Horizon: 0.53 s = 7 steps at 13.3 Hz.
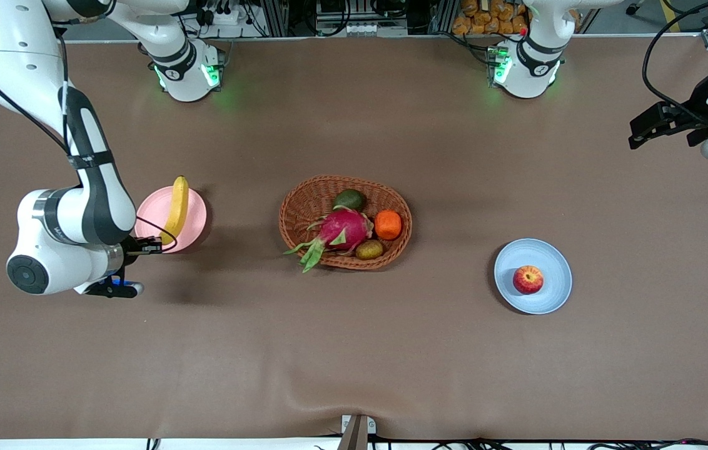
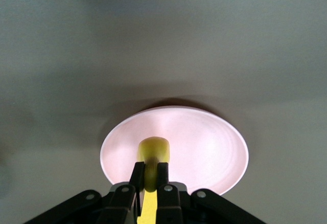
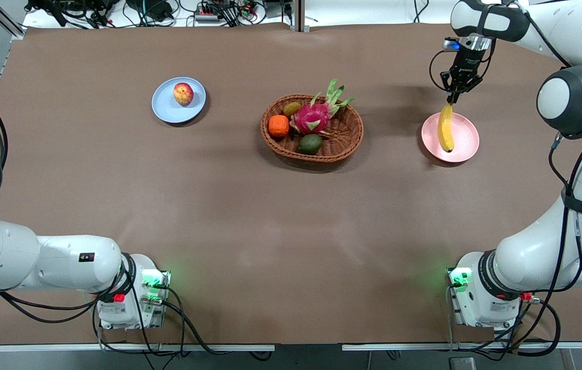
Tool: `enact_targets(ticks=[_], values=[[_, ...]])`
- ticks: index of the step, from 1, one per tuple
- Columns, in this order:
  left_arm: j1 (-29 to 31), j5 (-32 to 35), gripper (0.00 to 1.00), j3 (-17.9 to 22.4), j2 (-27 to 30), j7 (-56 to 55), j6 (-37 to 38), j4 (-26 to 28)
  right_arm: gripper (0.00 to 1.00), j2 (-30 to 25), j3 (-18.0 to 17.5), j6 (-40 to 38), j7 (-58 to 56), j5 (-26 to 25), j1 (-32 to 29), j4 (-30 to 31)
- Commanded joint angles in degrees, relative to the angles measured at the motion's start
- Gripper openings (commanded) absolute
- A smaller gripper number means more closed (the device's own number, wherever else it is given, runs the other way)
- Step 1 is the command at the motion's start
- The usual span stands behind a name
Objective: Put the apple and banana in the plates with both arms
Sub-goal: 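Lower the banana onto the pink plate and open the right gripper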
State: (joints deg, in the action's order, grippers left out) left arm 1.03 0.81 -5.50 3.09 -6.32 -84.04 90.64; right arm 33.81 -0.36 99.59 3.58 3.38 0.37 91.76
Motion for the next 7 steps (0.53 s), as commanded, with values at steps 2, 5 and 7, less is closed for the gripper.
enact_targets(ticks=[2, 5, 7], values=[[0.3, -1.0, 1.0, 0.0, 1.4, 1.0, 0.5, 0.7, 0.0, 0.7, -0.5, 1.2, -1.1, -1.7, -0.7, 1.1], [-0.1, -1.4, 1.0, -0.2, 1.6, 1.0, 0.5, 0.4, 0.77, 1.4, -0.5, 1.3, -0.9, -1.6, -0.8, 1.1], [0.0, -2.4, 1.0, -1.5, 1.7, 1.0, 0.0, 0.1, 1.0, 1.4, -0.5, 1.0, -0.3, -1.6, -0.8, 0.1]])
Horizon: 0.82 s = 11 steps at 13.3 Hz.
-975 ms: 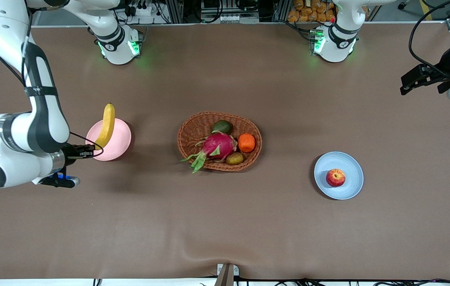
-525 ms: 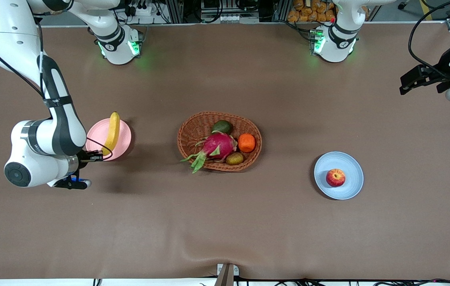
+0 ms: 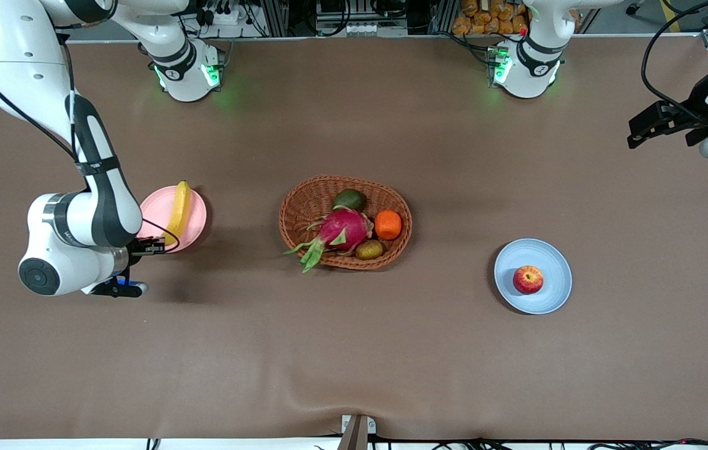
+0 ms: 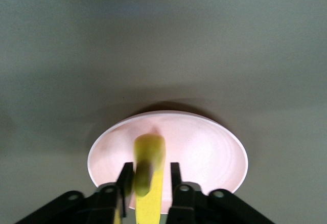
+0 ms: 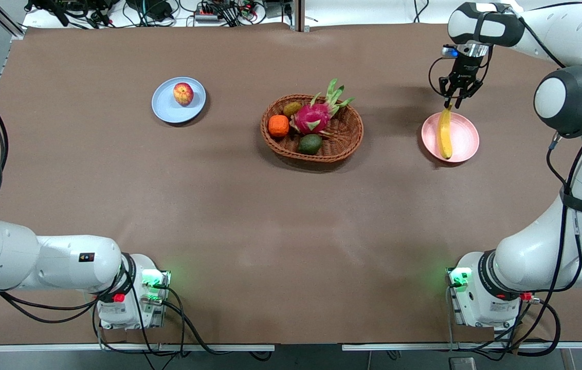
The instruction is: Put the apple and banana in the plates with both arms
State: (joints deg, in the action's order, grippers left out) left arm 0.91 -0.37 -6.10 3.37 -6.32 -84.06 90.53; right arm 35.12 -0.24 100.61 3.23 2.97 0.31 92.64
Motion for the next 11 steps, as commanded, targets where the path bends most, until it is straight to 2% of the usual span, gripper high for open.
enact_targets(ticks=[1, 2, 4, 9, 10, 11], values=[[0.1, -1.3, 1.0, -0.9, 1.3, 1.0, -0.1, 0.3, 1.0, 0.0, -0.7, -0.3, 0.3, -1.2, -0.5, -1.3], [0.2, -1.3, 1.0, -0.9, 1.3, 1.0, -0.1, 0.3, 1.0, -0.4, -0.8, -0.6, 0.0, -0.8, -0.1, -2.3], [0.2, -1.3, 1.0, -0.9, 1.4, 1.0, 0.0, 0.3, 1.0, -0.6, -1.2, -6.7, 0.3, -0.5, 0.0, -7.4], [0.1, -1.3, 1.0, -1.5, 1.4, 0.4, 0.0, 0.3, 1.0, -2.1, -2.6, -18.8, -0.7, 0.1, 1.0, -29.7], [0.1, -1.3, 1.0, -1.5, 1.4, 0.2, 0.0, 0.3, 1.0, -2.8, -2.5, -21.7, -0.8, 0.5, 0.7, -32.8], [0.1, -1.3, 1.0, -1.5, 1.4, 0.1, 0.0, 0.3, 1.0, -4.9, -2.4, -23.8, -0.8, 0.8, 0.2, -32.9]])
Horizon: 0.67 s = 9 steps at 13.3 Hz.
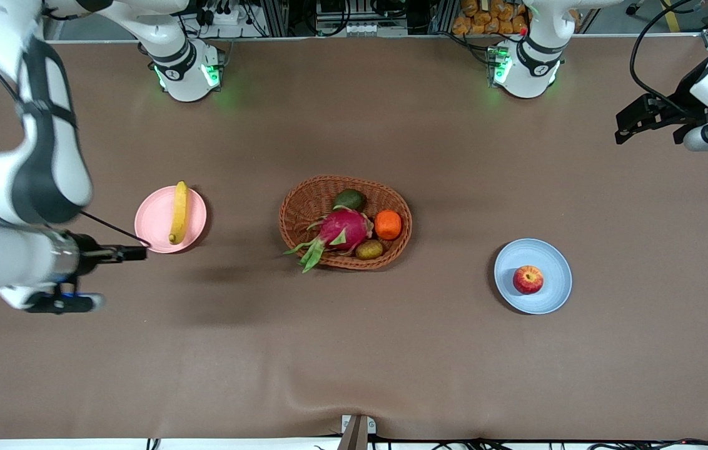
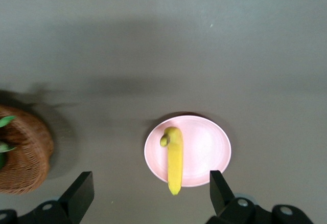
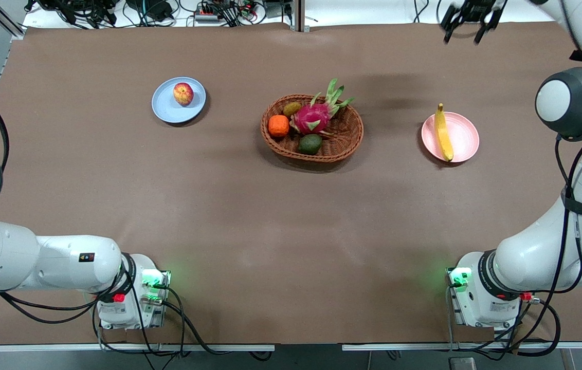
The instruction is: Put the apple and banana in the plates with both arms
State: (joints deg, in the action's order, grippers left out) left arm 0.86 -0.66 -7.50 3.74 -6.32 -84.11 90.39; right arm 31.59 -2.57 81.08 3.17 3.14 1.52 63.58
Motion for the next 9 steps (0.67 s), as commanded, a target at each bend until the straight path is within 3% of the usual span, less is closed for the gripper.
enact_targets(ticks=[1, 4, 7, 9], values=[[0.1, -1.0, 1.0, -0.4, 1.1, 0.1, 0.1, 0.4, 1.0, -4.7, -0.1, -6.8, -1.4, 0.7, -1.9, -3.8], [0.1, -0.6, 1.0, -1.5, 1.9, -0.1, 0.6, 0.5, 1.0, -12.9, 0.1, -15.0, -10.3, 0.5, -2.6, -3.7], [0.3, -0.4, 1.0, -2.0, 3.0, -0.1, 1.1, 1.4, 1.0, -21.5, 0.4, -14.5, -9.8, 0.6, -3.5, -0.4], [0.4, -0.4, 1.0, -1.9, 4.2, 0.0, 1.0, 3.4, 1.0, -28.8, 0.7, -7.7, -9.1, -0.5, -2.1, 10.4]])
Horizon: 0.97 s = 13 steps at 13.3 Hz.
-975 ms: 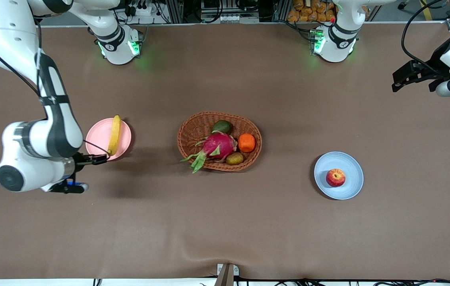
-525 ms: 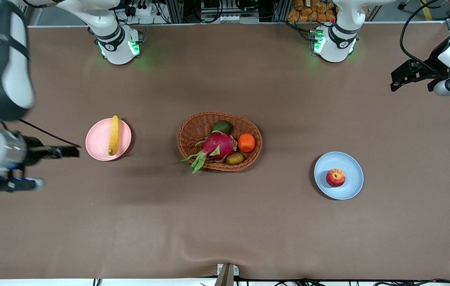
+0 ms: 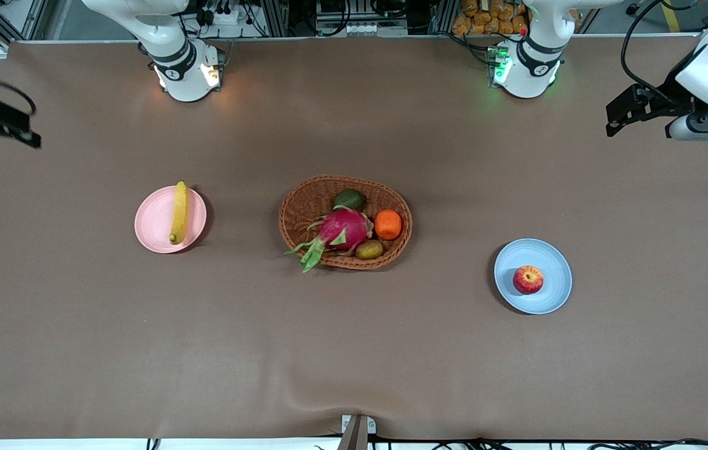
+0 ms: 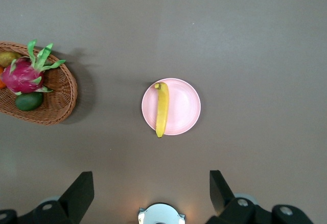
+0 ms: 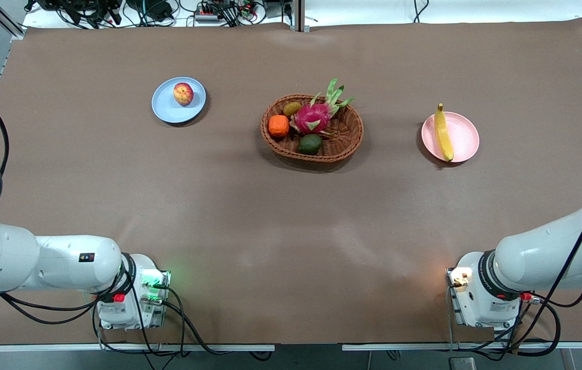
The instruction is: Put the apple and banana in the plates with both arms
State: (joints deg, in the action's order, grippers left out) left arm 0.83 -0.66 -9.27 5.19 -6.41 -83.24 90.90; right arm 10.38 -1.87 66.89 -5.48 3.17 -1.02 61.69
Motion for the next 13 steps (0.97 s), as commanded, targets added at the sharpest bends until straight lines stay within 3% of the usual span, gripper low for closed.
enact_targets(ticks=[1, 3, 7, 11, 13], values=[[0.4, -0.4, 1.0, -0.2, 3.0, 0.1, 0.0, 3.2, 1.0, -12.9, -0.1, 11.2, -0.8, -2.3, 0.8, 20.1], [0.7, -0.3, 1.0, 0.5, 3.0, 0.3, 0.0, 2.9, 1.0, -18.2, -2.4, 14.8, -0.6, -4.8, 1.5, 28.5], [2.2, -0.5, 1.0, 0.6, 2.1, 0.2, 0.1, 2.1, 1.0, -18.5, -2.1, 14.9, -1.3, -5.0, 0.8, 29.1], [2.3, -0.5, 1.0, 0.7, 1.0, -0.2, 0.1, -0.2, 1.0, -11.1, -1.1, 11.1, -1.1, -5.8, 0.2, 18.0], [2.4, -0.5, 1.0, 0.7, 1.0, -0.1, 0.1, -0.2, 1.0, -11.1, 0.4, 10.9, -1.3, -5.1, 0.3, 17.6]])
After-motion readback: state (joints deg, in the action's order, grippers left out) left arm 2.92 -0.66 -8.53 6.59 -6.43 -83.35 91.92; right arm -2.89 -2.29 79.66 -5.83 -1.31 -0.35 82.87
